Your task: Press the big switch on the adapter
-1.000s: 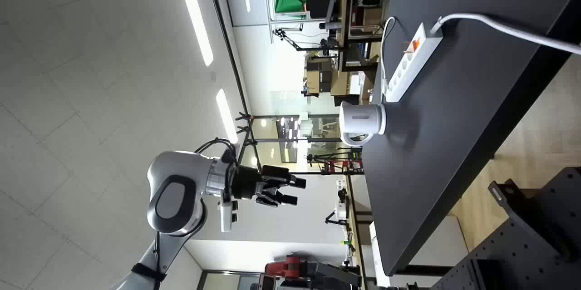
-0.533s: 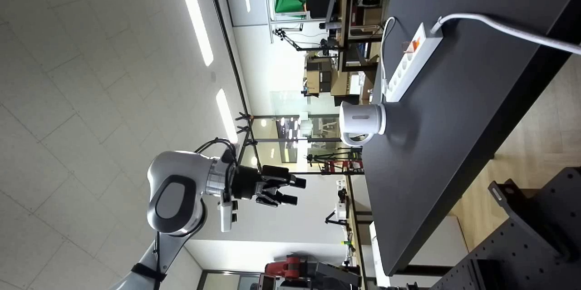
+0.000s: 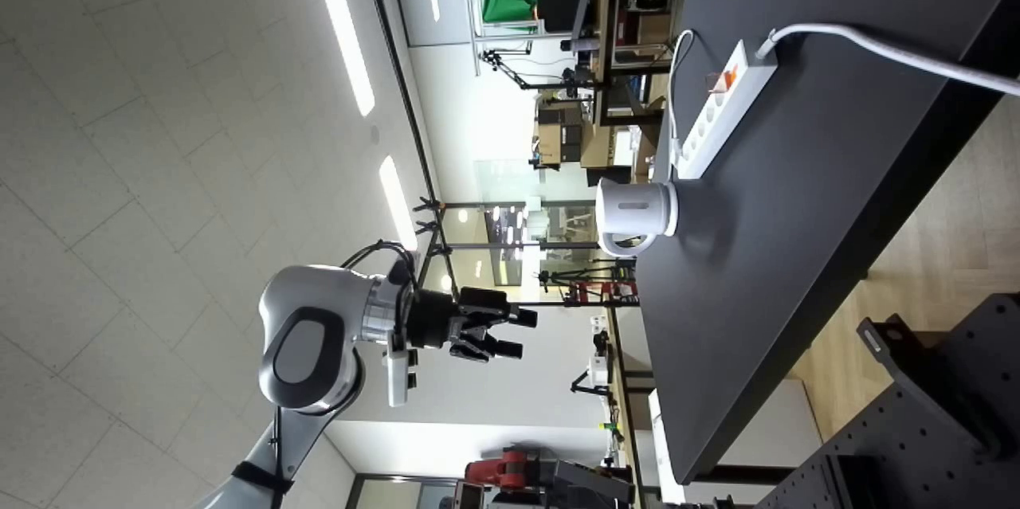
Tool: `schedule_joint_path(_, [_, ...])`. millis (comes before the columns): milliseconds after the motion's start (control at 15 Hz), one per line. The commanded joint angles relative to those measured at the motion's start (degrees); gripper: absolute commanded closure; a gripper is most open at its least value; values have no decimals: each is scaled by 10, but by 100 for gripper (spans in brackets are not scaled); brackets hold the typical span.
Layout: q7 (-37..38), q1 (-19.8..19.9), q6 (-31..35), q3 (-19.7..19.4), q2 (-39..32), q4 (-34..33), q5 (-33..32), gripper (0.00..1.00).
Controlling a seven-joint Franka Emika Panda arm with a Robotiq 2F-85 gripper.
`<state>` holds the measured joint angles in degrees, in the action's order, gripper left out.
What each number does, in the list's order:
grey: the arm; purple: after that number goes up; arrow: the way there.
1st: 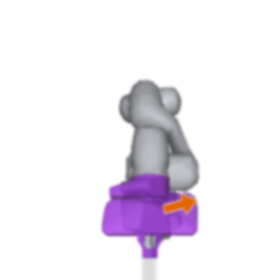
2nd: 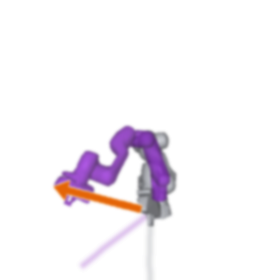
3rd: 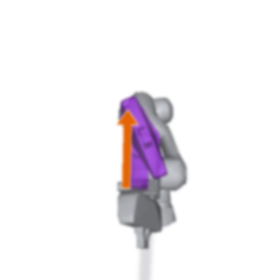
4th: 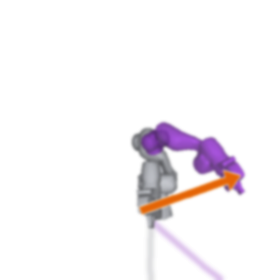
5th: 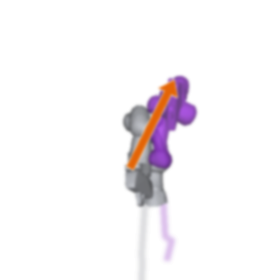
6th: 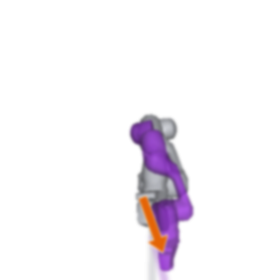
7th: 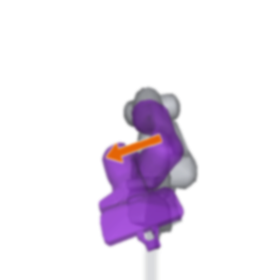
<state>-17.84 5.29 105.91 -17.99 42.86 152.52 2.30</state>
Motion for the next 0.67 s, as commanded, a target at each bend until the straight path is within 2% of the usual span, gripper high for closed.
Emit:
schedule_joint_path(0, [-73, -3, 24, 1, -53, -30, -45, 0])
schedule_joint_path(333, [-230, -4, 45, -27, -160, -101, -135, 0])
schedule_joint_path(600, [-378, -6, 21, -37, -256, -182, -131, 0])
